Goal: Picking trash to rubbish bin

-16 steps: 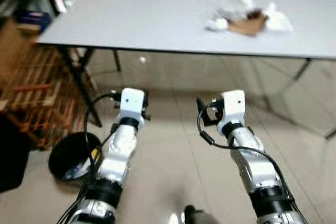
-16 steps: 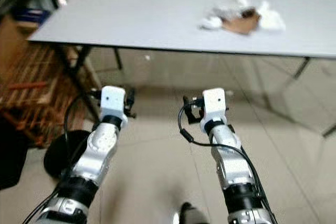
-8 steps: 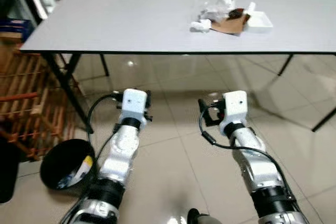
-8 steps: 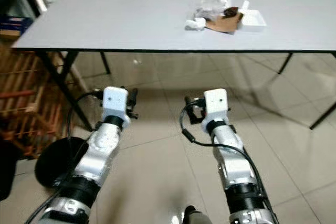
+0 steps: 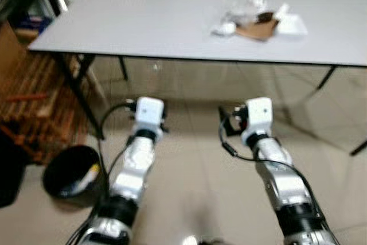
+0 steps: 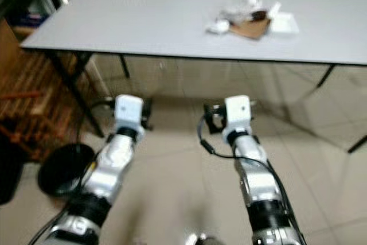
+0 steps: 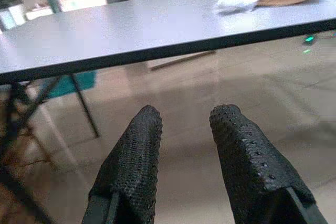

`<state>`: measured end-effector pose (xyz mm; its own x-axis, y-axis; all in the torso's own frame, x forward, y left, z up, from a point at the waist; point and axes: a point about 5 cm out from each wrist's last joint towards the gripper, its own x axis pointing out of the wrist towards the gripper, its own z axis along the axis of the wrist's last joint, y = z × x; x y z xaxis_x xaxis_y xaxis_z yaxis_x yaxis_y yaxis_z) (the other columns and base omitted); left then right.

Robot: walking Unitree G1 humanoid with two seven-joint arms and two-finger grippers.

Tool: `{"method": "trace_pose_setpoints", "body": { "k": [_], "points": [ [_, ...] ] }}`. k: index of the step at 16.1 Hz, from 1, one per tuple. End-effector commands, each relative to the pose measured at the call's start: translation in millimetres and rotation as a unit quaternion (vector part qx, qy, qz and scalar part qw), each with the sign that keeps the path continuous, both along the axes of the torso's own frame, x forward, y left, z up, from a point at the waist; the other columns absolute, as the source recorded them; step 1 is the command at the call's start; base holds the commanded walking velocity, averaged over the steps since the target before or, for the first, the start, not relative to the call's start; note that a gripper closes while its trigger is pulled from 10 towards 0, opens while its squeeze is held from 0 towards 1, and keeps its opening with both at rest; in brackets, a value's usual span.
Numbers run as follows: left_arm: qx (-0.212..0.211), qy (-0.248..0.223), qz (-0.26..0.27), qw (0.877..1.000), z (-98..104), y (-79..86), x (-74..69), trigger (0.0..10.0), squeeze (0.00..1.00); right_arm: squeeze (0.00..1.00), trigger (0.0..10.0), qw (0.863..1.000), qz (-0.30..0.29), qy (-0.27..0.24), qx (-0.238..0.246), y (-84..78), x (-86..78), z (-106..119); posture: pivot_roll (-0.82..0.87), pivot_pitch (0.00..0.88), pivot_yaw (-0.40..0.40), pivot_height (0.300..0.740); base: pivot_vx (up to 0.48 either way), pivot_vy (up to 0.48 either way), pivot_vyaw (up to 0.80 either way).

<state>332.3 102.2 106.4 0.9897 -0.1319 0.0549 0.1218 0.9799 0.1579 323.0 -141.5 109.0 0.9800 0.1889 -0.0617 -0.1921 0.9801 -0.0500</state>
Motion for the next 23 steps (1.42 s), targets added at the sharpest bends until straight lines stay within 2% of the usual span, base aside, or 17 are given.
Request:
{"method": "trace_pose_setpoints", "body": {
  "k": [1, 23],
  "points": [
    [0.009, 0.003, 0.010, 1.000, -0.9, 6.9, 1.1, 10.0, 0.00, 0.00, 10.0, 1.000, 0.004, 0.002, 0.002, 3.2, -0.8, -1.1, -0.07, 0.097, 0.024, 0.740, 0.000, -0.442, 0.00],
    [0.006, 0.002, 0.011, 1.000, -0.6, 6.4, 1.9, 10.0, 0.00, 0.00, 10.0, 1.000, 0.004, 0.002, -0.002, 2.5, -1.2, -2.0, -0.08, 0.086, 0.023, 0.740, 0.000, -0.404, 0.00]
  ]
}}
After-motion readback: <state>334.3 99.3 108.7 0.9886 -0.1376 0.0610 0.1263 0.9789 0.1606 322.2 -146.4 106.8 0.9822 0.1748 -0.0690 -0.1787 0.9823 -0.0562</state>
